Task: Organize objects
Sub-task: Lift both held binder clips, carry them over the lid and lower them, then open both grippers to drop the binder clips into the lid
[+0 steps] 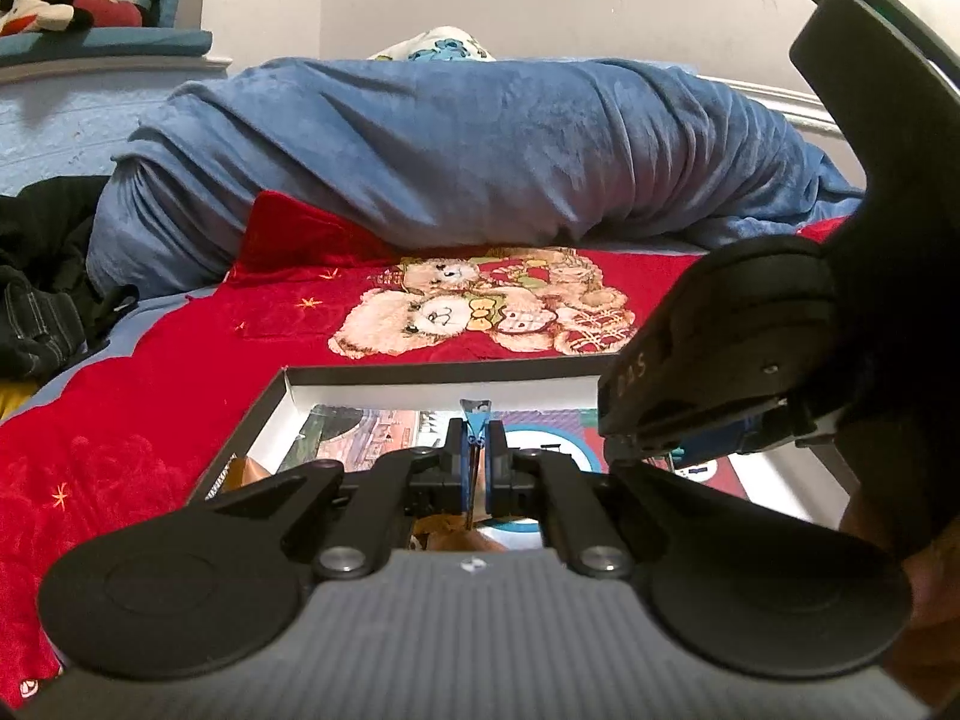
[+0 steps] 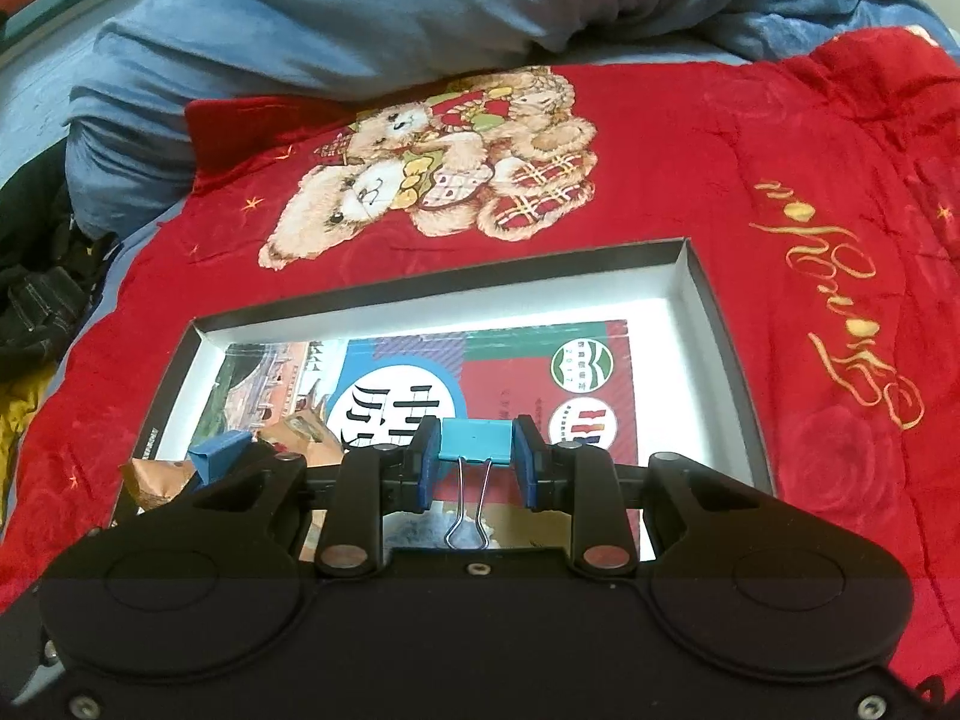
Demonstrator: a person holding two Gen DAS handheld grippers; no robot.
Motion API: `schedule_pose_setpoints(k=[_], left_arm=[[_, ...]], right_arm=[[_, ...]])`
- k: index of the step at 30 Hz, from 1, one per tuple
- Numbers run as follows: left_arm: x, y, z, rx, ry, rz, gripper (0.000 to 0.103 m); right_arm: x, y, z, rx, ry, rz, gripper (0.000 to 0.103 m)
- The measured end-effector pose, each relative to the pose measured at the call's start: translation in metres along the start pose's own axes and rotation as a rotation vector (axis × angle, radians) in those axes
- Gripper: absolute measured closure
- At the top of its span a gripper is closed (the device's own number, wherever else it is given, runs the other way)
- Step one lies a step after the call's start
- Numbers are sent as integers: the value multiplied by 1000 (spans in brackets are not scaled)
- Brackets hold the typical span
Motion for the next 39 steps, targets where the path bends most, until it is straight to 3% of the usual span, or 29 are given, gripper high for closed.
schedule_pose_setpoints(k=[16, 22, 30, 39], left_arm=[[-9, -7, 1, 4, 8, 36, 87], [-12, -8, 1, 1, 15, 51, 60], [-12, 0, 8, 30, 27, 98, 20], [-6, 17, 17, 63, -13, 155, 9]], right_arm=[[-14, -11, -1, -23, -1, 27, 77], [-14, -11, -1, -21, 0, 29, 76], [-11, -9, 2, -53, 34, 44, 51], [11, 4, 4, -20, 11, 46, 38]])
Point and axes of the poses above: each gripper's, at about its wrist camera, not at the fingertips, and x roughly against the way its jaws point, z to its left, y to its top, the point moved 8 cm from there along -x, roughly the way its jaws point, and after that the axes turned 2 degrees about -z, right-handed, at the moved point
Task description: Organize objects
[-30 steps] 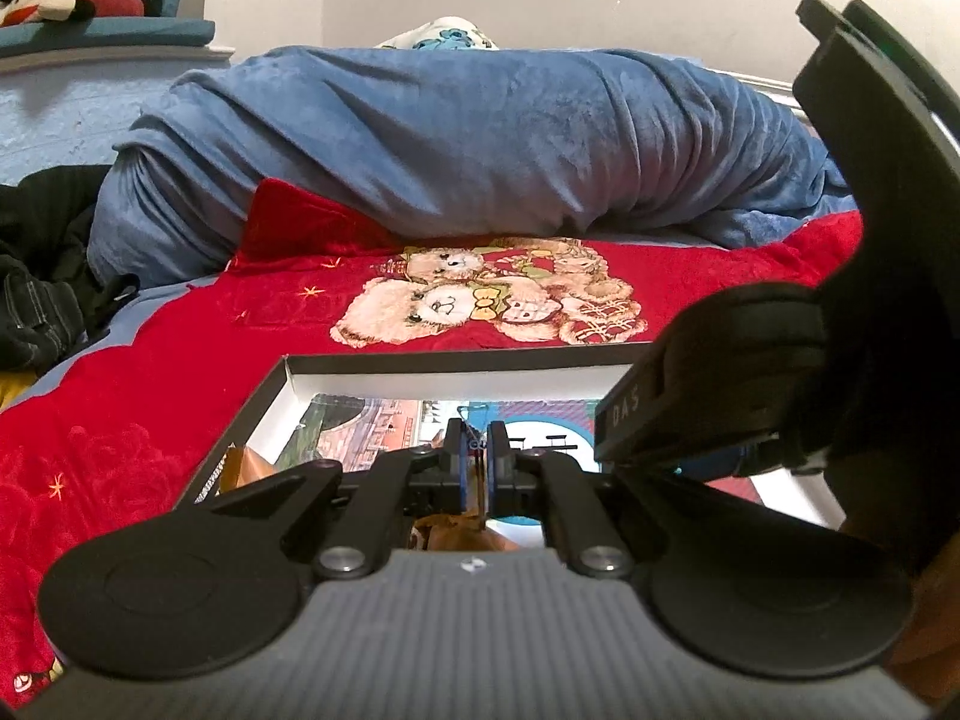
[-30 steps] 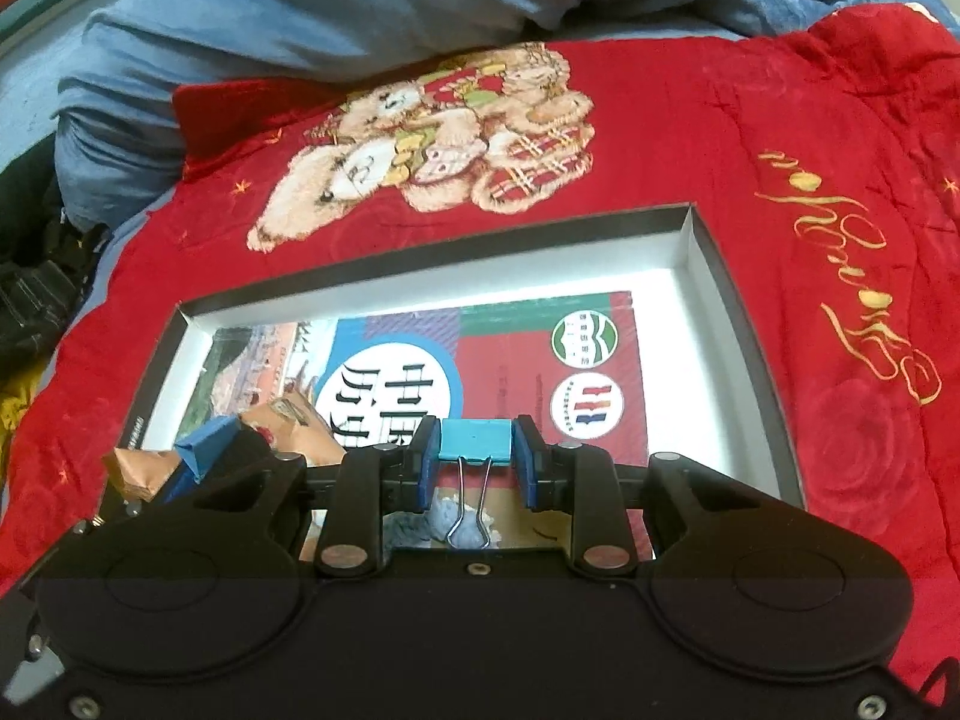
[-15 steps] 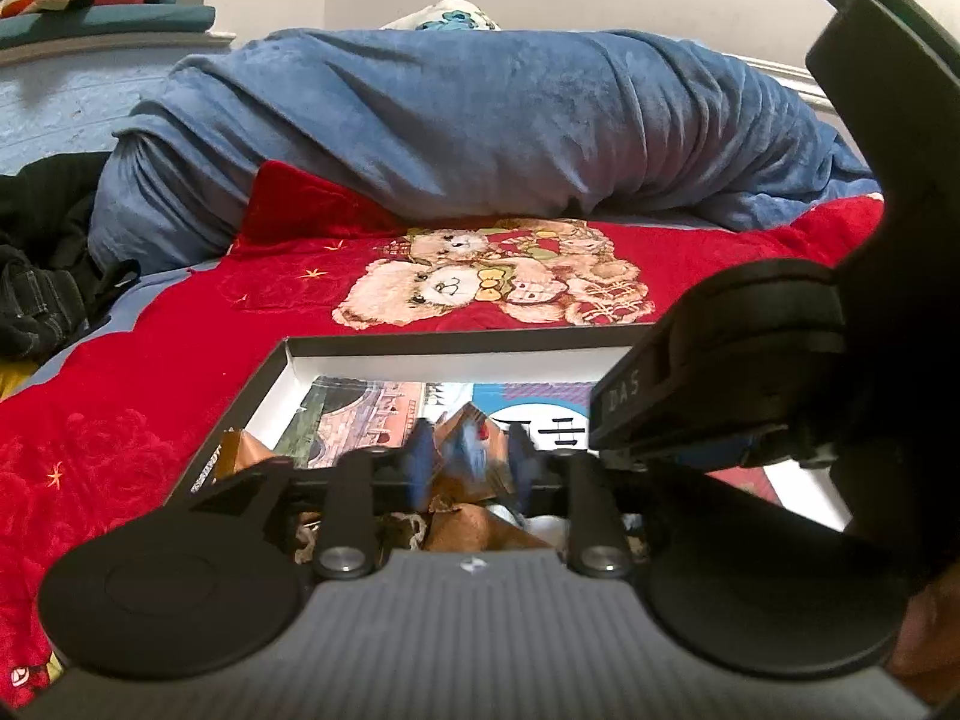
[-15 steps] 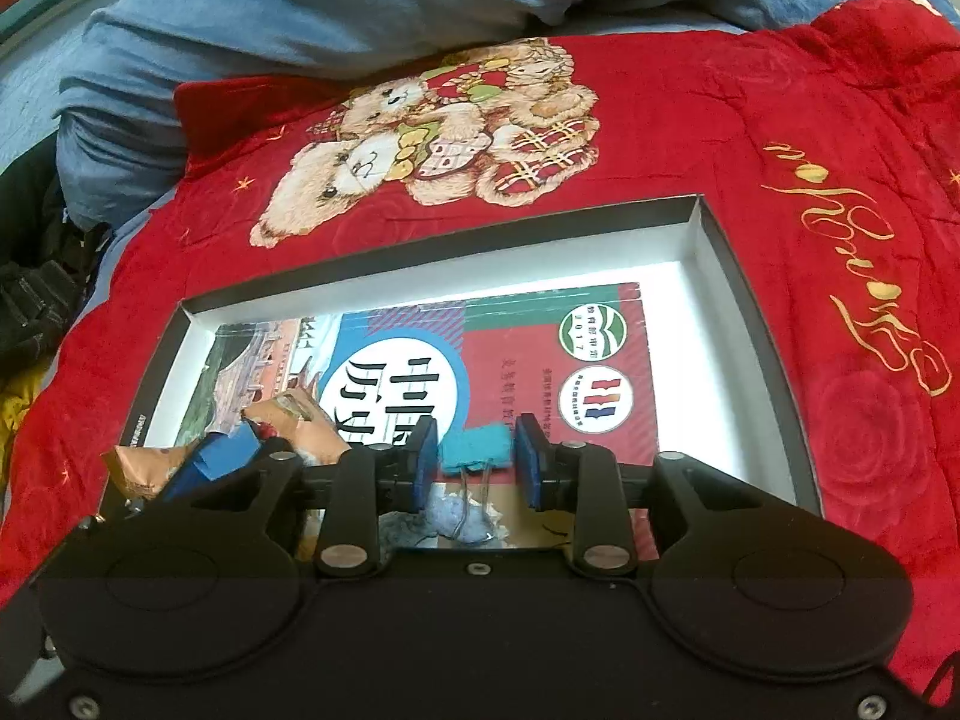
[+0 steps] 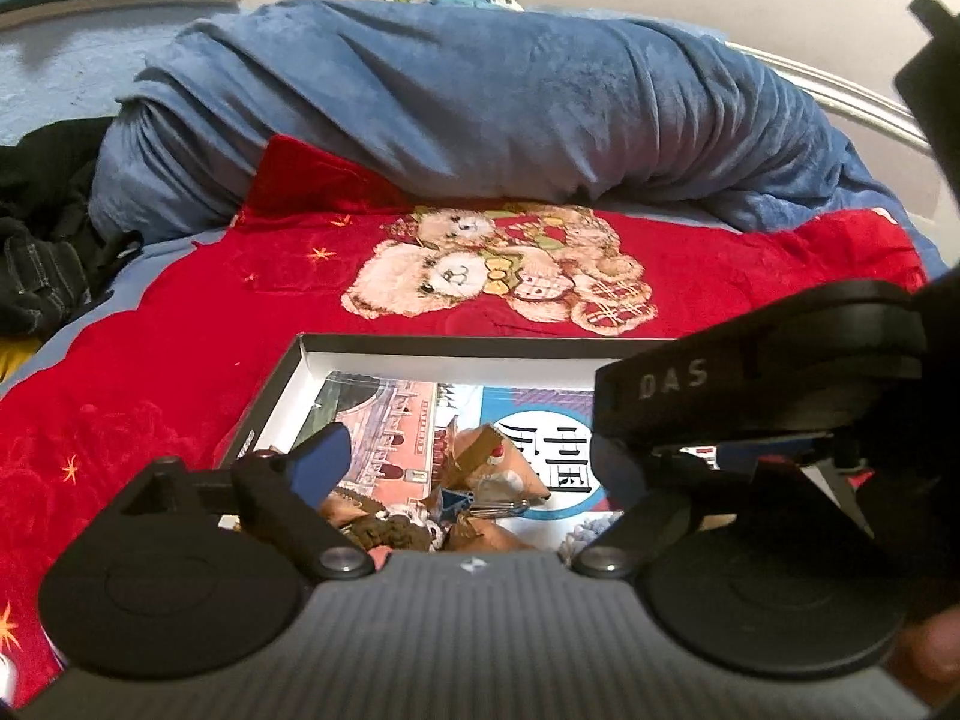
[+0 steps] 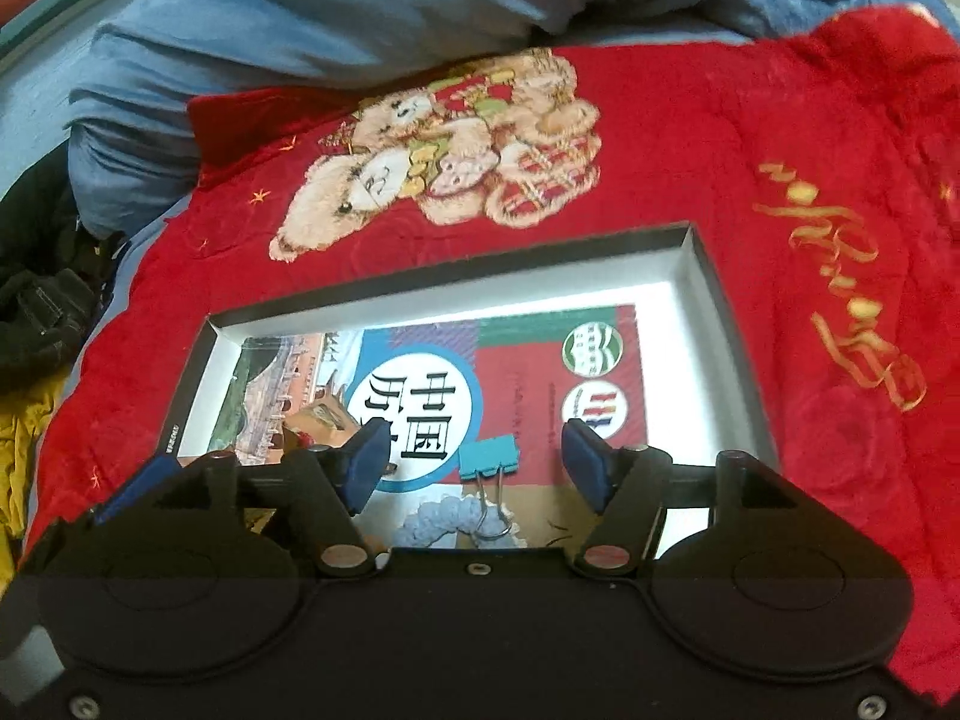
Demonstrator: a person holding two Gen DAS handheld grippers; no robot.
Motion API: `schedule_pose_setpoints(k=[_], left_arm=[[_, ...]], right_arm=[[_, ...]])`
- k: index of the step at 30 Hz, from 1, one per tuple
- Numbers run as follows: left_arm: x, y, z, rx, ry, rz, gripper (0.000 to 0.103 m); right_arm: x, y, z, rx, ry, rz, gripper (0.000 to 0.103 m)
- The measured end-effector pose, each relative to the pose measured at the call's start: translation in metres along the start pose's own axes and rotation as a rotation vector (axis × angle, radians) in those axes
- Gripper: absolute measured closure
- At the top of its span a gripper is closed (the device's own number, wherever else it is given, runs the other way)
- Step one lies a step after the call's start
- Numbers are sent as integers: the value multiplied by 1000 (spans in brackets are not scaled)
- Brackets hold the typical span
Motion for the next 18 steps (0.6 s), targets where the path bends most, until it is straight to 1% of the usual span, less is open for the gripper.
schedule_pose_setpoints(k=[2, 6, 8, 14, 18], left_arm=[[2, 5, 4, 26, -19, 9, 8], [7, 13, 11, 54, -23, -10, 1], [9, 18, 14, 63, -27, -15, 1], [14, 27, 21, 107, -48, -13, 0], [16, 32, 21, 100, -110, 35, 0]], right_arm=[[7, 5, 0, -2, -6, -6, 33], [27, 19, 2, 8, -27, -36, 29], [40, 25, 5, 16, -39, -53, 24], [86, 37, 22, 54, -48, -105, 20], [117, 33, 35, 99, -27, -113, 15]])
Point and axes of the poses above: each gripper's, at about its wrist camera, not at the fingertips, and x roughly against the way its jaws point, z to its left, y to its top, the point moved 8 cm from there along -x, roughly the way its jaws point, and after that the axes turned 2 degrees about -z, right-handed, at the moved point
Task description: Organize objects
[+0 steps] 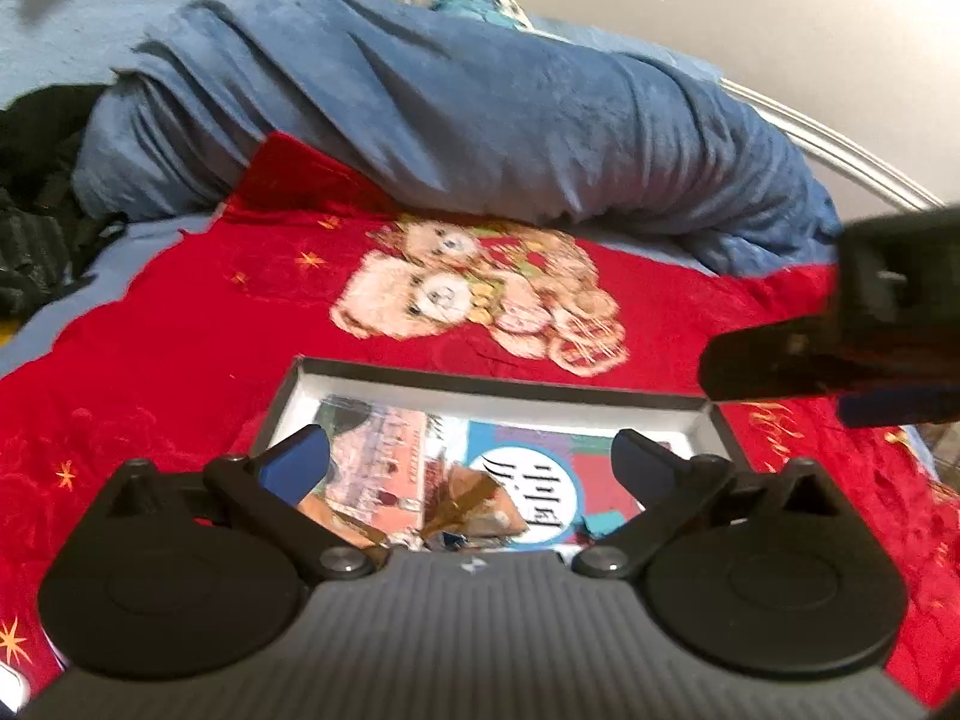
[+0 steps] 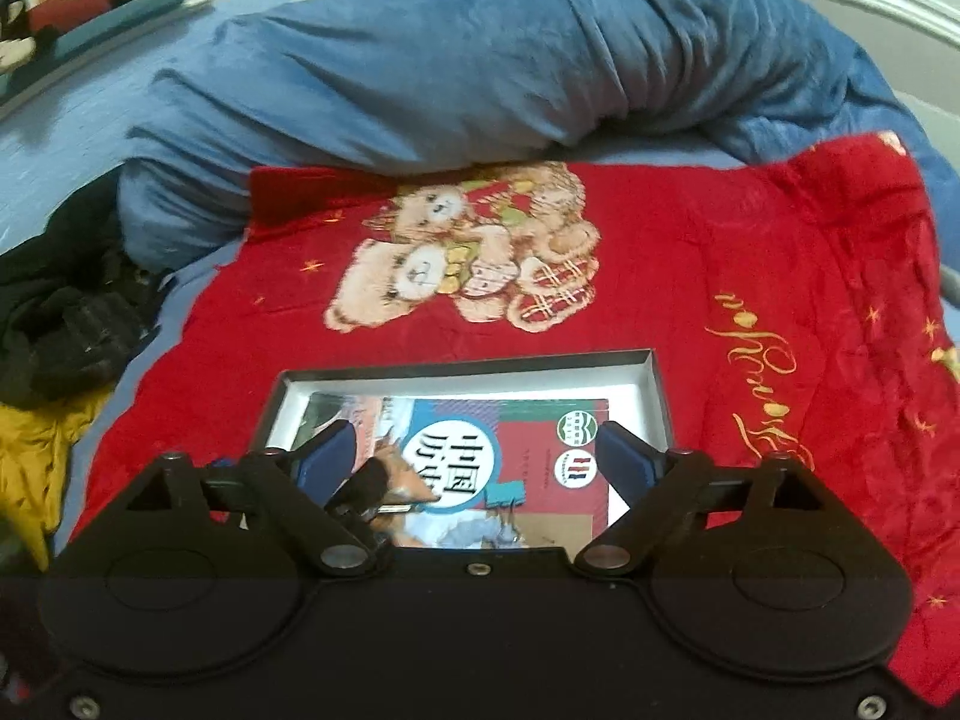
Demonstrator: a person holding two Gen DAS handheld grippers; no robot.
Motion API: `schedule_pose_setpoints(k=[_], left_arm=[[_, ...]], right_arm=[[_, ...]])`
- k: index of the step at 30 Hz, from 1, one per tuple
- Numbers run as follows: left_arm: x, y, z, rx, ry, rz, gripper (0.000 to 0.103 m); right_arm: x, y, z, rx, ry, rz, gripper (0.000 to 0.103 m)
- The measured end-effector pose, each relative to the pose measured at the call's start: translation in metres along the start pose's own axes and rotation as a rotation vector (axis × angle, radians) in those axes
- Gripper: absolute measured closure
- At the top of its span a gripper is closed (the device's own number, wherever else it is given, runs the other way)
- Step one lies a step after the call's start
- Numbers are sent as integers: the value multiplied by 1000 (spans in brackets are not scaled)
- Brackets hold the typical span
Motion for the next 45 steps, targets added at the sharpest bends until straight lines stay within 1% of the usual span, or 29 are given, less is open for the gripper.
schedule_pose_setpoints(k=[2, 5, 7, 9, 12, 14, 16, 19, 21, 23, 26, 28, 31, 35, 38, 41, 45], left_arm=[[4, 1, 3, 15, -13, 10, 0], [13, 2, 8, 29, -18, 4, 0], [18, 5, 10, 10, -30, 6, 0], [24, 9, 12, -3, -32, 1, 0], [33, 16, 19, 14, -30, -15, 0], [39, 17, 22, 21, -34, -15, 0], [45, 16, 23, 10, -33, -11, 0], [55, 7, 21, -32, -14, 5, 0], [61, -3, 16, -65, -42, 34, 0], [65, -17, 13, -73, -75, 87, 0], [74, -47, 10, -69, -105, 158, 0], [80, -68, 12, -67, -98, 190, 0], [88, -90, 18, -78, -74, 220, 0], [96, -102, 27, -96, -49, 211, 0], [97, -106, 30, -109, -38, 211, 0], [95, -110, 27, -133, -48, 219, 0], [92, -118, 21, -200, -21, 205, 0]], right_arm=[[14, -3, 5, 21, 2, 2, 15], [37, -8, 9, 23, 15, -13, 15], [52, -10, 11, -2, 24, -29, 15], [70, -10, 9, -44, 20, -65, 10], [95, -8, 4, -113, 17, -121, 9], [110, -8, 1, -130, 20, -145, 5], [124, -11, 0, -113, 15, -163, 1], [139, -21, 1, -52, -13, -188, 0], [147, -32, 0, -34, -8, -194, 0], [147, -43, -4, -68, -1, -184, 0], [137, -68, -19, -145, 3, -142, 0], [128, -88, -27, -162, -9, -109, 0], [114, -116, -33, -140, -20, -78, 0], [96, -152, -33, -102, -16, -62, 0], [87, -172, -31, -61, -13, -51, 0], [82, -184, -26, 6, -15, -69, 0], [77, -191, -17, 85, -20, -104, 0]])
Point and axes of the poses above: each gripper's, at about its wrist camera, not at the fingertips, and x roughly against the way its jaws point, z to its left, y to its top, the point moved 8 cm from there along -x, roughly the way its jaws point, and after that the axes turned 2 degrees about -z, right-handed, at the moved point
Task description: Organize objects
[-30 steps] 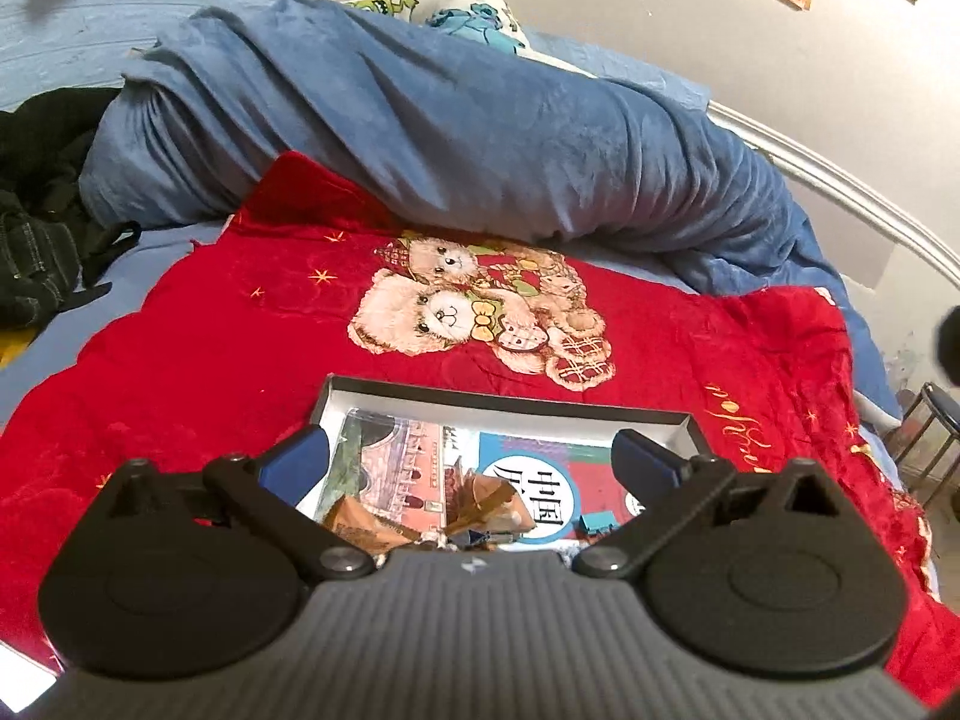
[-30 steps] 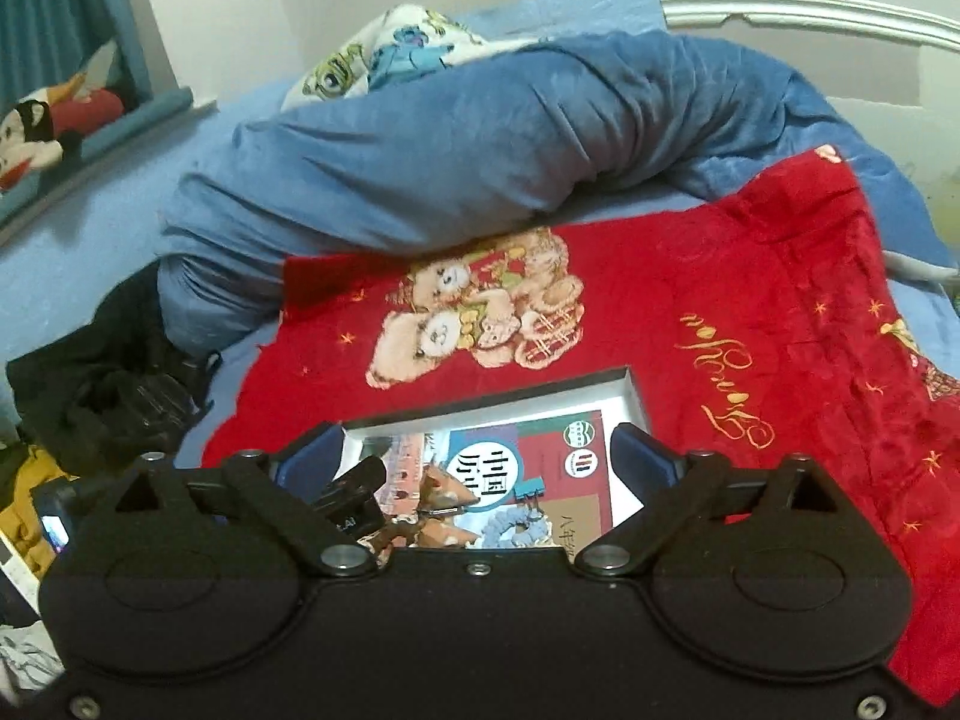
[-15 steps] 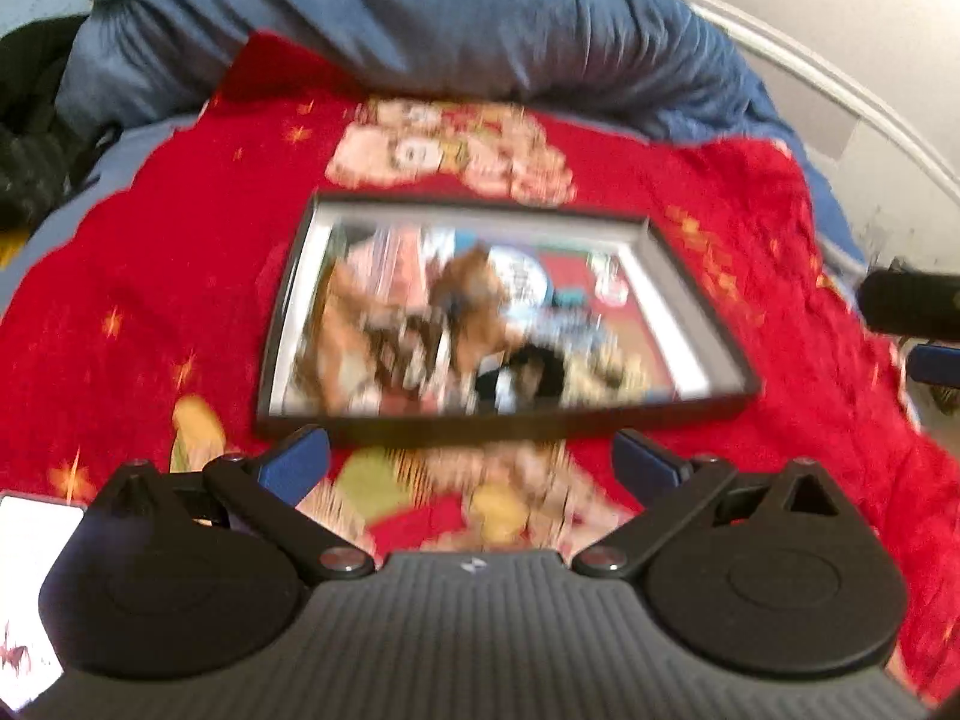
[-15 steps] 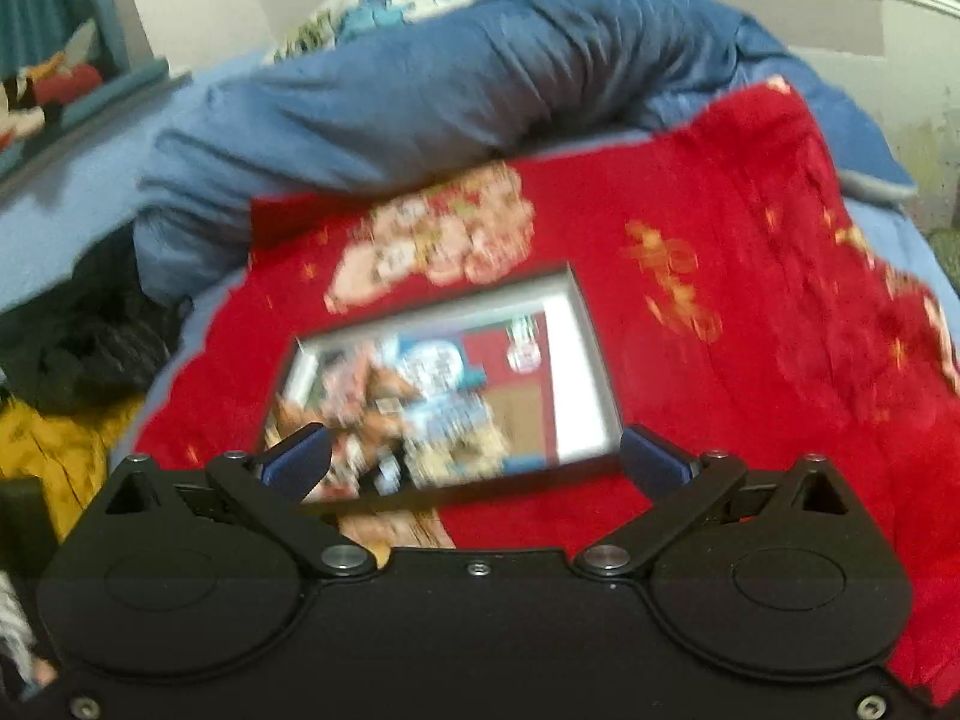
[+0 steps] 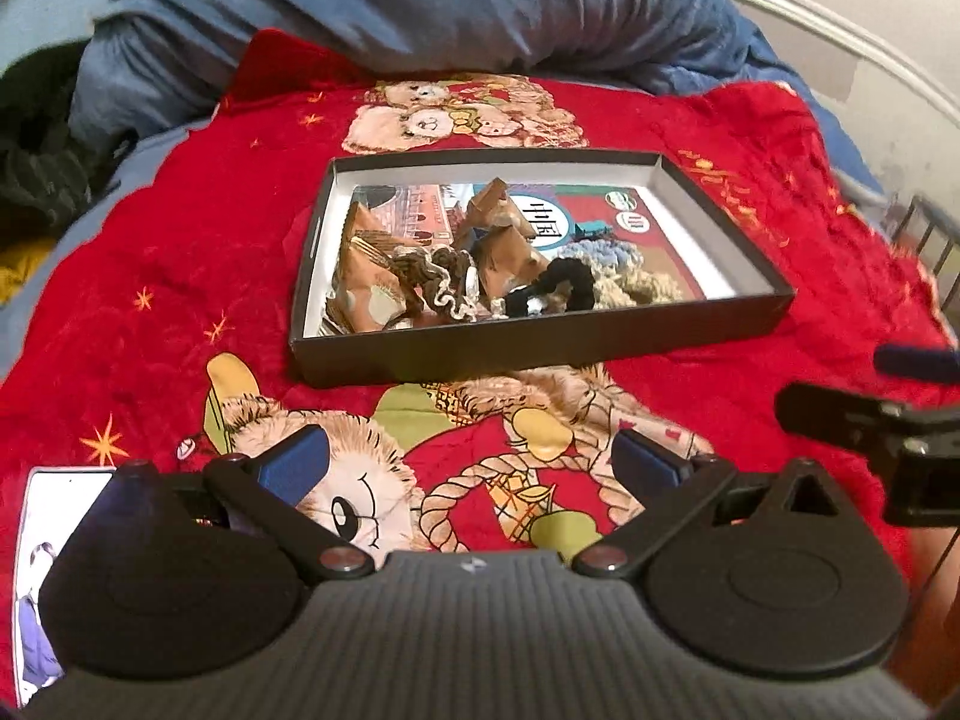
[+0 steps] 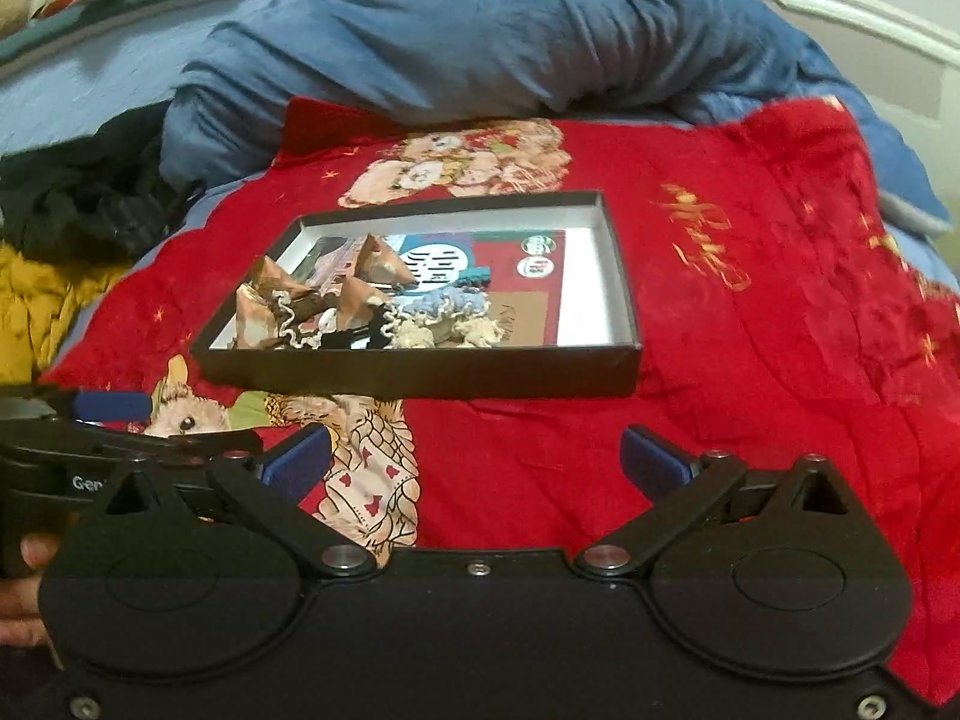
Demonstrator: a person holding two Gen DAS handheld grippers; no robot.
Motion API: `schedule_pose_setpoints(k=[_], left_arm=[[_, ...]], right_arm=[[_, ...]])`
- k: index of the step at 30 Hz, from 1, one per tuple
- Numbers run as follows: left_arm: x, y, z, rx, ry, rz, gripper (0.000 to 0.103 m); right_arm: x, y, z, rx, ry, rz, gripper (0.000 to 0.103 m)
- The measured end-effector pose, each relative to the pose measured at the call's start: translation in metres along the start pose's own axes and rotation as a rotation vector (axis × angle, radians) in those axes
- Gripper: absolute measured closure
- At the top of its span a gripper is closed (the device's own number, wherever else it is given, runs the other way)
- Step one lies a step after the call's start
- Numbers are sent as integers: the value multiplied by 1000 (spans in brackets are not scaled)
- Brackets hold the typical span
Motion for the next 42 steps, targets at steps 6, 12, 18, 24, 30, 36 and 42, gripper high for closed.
schedule_pose_setpoints(k=[6, 12, 18, 24, 30, 36, 42], left_arm=[[-7, -13, -9, -26, 61, -2, 0], [-8, -22, -13, -63, 176, -62, 0], [-19, -25, -8, -53, 168, -13, 0], [-32, -30, -1, -19, 141, 72, 0], [-32, -30, 1, 14, 116, 103, 0], [-36, -32, 3, 39, 102, 133, 0], [-36, -33, 3, 36, 99, 132, 0]], right_arm=[[-6, -4, 2, 53, -62, -83, 0], [-12, -12, -9, -33, -89, -172, 0], [-33, -26, -4, -11, -87, -102, 0], [-54, -40, -14, -103, -97, 12, 0], [-61, -47, -25, -143, -100, 67, 0], [-63, -48, -25, -145, -102, 89, 0], [-62, -49, -27, -178, -94, 103, 0]])
Point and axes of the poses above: each gripper's, at about its wrist camera, not at the fingertips, and x roughly against the way its jaws point, z to its left, y to its top, the point moved 8 cm from there along -x, roughly the way its jaws point, and after that the axes turned 2 degrees about -z, right-handed, at the moved point
